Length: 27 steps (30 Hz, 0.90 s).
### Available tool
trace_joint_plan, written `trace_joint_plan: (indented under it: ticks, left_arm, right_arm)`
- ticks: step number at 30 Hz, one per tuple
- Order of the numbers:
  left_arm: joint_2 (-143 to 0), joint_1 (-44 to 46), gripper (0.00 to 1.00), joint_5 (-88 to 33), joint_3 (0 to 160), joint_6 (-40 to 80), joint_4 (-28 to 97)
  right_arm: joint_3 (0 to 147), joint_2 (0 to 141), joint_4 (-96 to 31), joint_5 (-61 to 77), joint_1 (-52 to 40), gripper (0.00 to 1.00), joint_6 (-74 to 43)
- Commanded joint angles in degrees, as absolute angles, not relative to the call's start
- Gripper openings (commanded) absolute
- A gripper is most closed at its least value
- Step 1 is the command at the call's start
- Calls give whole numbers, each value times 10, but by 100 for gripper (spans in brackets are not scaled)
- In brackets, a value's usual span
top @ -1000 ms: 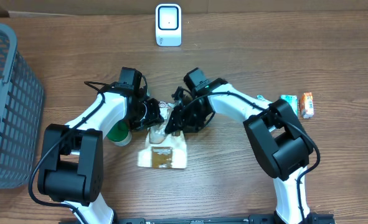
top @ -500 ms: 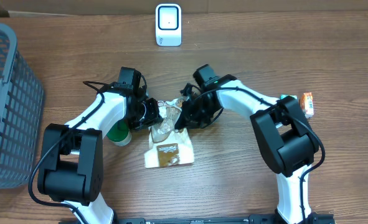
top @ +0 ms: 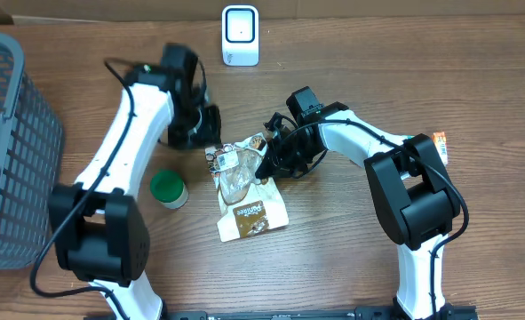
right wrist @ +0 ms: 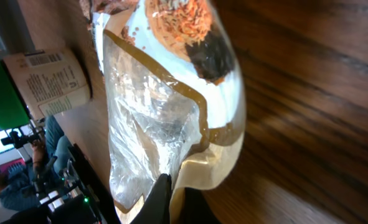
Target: Scan the item barcode
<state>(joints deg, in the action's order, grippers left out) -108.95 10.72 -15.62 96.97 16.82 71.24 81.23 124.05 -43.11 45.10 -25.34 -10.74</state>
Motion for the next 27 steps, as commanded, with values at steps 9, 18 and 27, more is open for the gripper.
trace_joint_plan:
  ticks: [9,18,27]
  left_arm:
    - [-1086,5,10,-82,1110,158,780]
    - [-1086,-49,4,-102,1107,167,796]
    - [-1086,25,4,-167,1079,153,786]
  right_arm:
    - [814,1214,-430,628,-240,4,-5]
    - [814,1132,-441,586,-209,4,-22]
    - [814,1171,-411,435,-205,4,-135]
